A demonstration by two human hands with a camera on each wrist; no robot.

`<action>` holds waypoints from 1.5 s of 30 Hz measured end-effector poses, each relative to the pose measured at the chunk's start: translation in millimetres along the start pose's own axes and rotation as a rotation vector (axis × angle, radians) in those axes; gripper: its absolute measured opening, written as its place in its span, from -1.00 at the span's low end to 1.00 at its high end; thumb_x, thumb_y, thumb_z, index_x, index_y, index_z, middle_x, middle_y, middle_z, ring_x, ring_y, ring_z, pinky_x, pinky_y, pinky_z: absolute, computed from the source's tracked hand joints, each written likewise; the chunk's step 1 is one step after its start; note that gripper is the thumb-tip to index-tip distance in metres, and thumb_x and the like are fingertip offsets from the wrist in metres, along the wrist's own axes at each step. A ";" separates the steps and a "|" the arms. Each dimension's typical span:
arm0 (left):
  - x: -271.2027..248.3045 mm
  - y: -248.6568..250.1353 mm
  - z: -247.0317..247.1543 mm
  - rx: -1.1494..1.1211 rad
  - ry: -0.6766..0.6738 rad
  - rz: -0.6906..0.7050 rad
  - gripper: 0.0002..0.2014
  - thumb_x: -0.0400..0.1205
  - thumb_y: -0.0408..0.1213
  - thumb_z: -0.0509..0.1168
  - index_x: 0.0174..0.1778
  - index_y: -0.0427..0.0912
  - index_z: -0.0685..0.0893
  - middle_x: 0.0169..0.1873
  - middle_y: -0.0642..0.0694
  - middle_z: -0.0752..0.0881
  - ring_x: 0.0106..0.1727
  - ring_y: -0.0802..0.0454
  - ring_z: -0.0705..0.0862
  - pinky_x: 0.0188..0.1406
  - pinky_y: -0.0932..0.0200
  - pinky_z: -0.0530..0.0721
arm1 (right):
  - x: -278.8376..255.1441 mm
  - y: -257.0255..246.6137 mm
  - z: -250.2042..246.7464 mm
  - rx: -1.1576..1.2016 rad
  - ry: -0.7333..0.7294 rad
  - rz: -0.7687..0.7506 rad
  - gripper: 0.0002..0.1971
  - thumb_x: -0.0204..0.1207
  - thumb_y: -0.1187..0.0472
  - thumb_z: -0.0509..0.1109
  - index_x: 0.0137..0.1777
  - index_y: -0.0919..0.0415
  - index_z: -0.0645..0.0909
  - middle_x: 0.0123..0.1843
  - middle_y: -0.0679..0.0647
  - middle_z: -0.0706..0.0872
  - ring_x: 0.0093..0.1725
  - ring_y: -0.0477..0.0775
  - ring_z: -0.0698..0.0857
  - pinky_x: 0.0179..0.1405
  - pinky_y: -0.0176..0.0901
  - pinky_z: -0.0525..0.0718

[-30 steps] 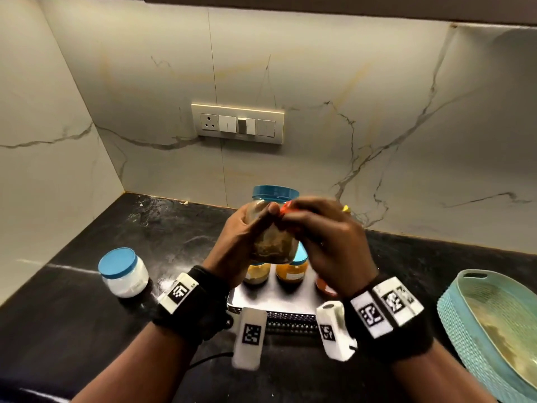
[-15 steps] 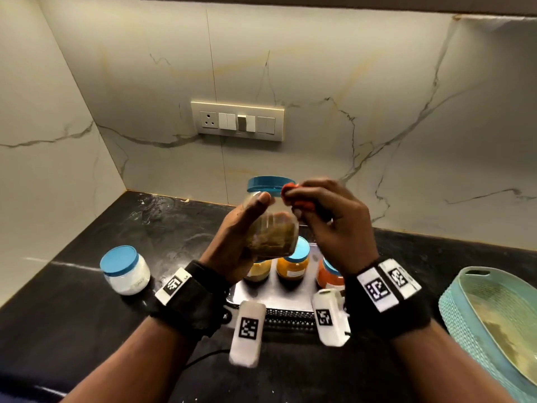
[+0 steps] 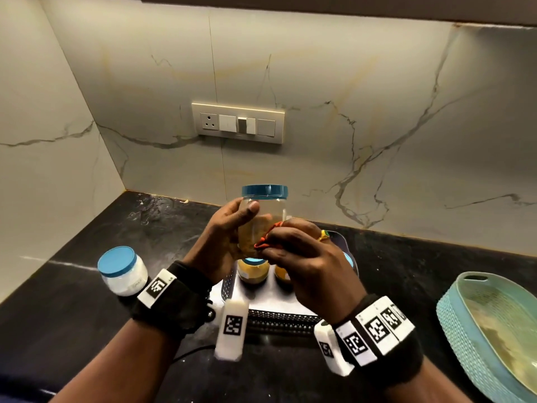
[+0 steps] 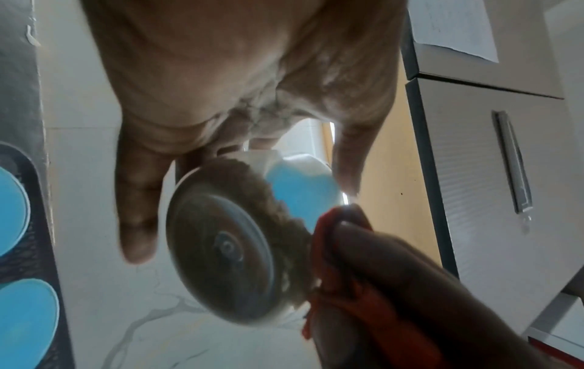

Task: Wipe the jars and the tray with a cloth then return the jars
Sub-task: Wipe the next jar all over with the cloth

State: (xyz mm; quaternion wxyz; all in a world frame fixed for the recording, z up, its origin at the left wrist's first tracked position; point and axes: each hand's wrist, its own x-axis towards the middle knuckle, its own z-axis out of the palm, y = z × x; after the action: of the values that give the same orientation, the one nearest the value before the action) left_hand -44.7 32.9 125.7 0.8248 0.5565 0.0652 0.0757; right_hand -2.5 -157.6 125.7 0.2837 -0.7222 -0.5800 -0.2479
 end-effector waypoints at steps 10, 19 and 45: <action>3.5 -10.0 11.9 -0.150 -0.073 -0.015 -0.16 0.46 0.15 0.59 0.44 -0.40 0.49 0.12 -0.33 0.51 -0.03 -0.19 0.57 -0.17 0.00 0.68 | 7.6 11.9 -5.5 0.096 0.063 -0.030 -0.76 0.56 0.41 0.49 0.16 0.17 0.82 0.24 0.12 0.75 0.32 0.16 0.67 0.31 0.03 0.65; 7.4 -8.5 9.5 -0.214 -0.018 0.018 -0.09 0.23 0.27 0.67 0.40 -0.18 0.61 0.14 -0.29 0.73 0.14 -0.21 0.75 0.02 -0.08 0.77 | 3.0 5.8 2.2 0.150 0.115 0.002 -0.80 0.58 0.36 0.51 0.14 0.17 0.83 0.21 0.13 0.76 0.28 0.17 0.69 0.28 -0.02 0.65; -11.3 -6.0 -25.3 -0.373 -0.108 0.084 -0.36 0.34 0.15 0.63 0.28 -0.08 0.77 0.24 -0.27 0.76 0.25 -0.27 0.73 0.15 -0.20 0.79 | 27.2 14.5 36.6 0.728 0.256 0.482 -0.62 0.49 0.50 0.50 0.25 0.17 0.75 0.17 0.08 0.78 0.16 0.07 0.78 0.03 0.14 0.81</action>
State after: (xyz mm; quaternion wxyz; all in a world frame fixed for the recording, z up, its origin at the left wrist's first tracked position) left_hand -60.3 51.5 111.0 0.9121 0.3995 -0.0176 0.0909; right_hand 18.3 -115.5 116.4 0.6382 -0.6532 -0.4052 -0.0419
